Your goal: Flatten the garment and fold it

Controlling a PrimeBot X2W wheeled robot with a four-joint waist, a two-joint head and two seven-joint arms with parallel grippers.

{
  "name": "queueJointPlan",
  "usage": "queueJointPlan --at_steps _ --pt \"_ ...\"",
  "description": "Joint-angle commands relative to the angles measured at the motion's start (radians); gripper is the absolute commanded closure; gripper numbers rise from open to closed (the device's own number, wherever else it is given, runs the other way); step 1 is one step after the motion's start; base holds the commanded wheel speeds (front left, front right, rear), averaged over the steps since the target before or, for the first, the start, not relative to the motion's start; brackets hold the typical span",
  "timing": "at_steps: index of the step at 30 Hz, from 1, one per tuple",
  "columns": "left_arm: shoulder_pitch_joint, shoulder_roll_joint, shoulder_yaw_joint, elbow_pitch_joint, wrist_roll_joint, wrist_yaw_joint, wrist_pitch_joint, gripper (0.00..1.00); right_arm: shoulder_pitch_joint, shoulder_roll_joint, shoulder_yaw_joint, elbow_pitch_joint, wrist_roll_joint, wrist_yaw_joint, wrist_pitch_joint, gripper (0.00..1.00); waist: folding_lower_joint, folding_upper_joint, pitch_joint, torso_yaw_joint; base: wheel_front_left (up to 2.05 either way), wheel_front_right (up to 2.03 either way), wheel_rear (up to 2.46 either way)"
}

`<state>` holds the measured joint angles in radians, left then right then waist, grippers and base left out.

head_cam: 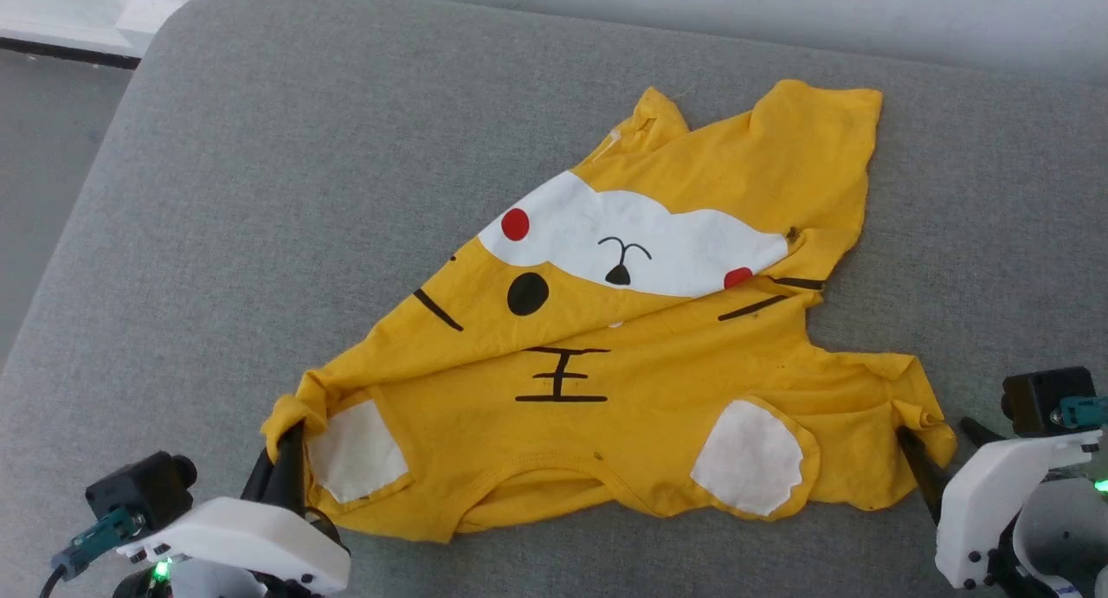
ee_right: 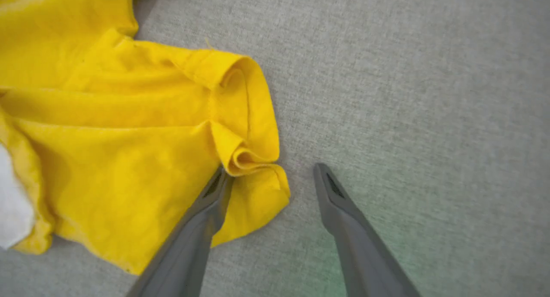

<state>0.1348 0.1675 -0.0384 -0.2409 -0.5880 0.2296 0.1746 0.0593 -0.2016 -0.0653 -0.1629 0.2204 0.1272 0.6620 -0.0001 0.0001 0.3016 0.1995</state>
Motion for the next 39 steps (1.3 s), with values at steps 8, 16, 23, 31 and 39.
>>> queueJointPlan --at_steps 8,16,23,31,39 --pt "-0.020 -0.006 -0.007 0.015 -0.003 -0.003 -0.006 1.00 0.005 0.044 0.037 0.068 0.046 0.003 0.105 1.00 0.0001 -0.0001 -0.005 0.011 0.00 0.00 0.00" --pt "-0.015 -0.008 -0.001 -0.008 -0.002 0.002 -0.024 1.00 -0.036 0.119 -0.074 -0.039 0.074 0.003 0.028 1.00 0.0001 -0.0001 -0.059 -0.002 0.00 0.00 0.00" --pt "-0.102 -0.032 0.001 -0.074 -0.055 -0.027 -0.038 1.00 -0.177 0.151 -0.179 -0.107 0.206 0.003 -0.140 1.00 0.0001 -0.0001 -0.141 -0.050 0.00 0.00 0.00" --pt "-0.378 0.010 0.036 -0.133 -0.076 -0.030 0.007 1.00 -0.467 0.151 -0.132 -0.156 0.242 0.003 -0.229 1.00 0.0001 -0.0001 -0.209 -0.133 0.00 0.00 0.00" --pt "-0.755 0.057 0.049 -0.126 -0.112 0.022 0.148 1.00 -0.802 0.151 -0.068 -0.142 0.170 0.003 -0.162 1.00 0.0001 -0.0001 -0.214 -0.194 0.00 0.00 0.00"
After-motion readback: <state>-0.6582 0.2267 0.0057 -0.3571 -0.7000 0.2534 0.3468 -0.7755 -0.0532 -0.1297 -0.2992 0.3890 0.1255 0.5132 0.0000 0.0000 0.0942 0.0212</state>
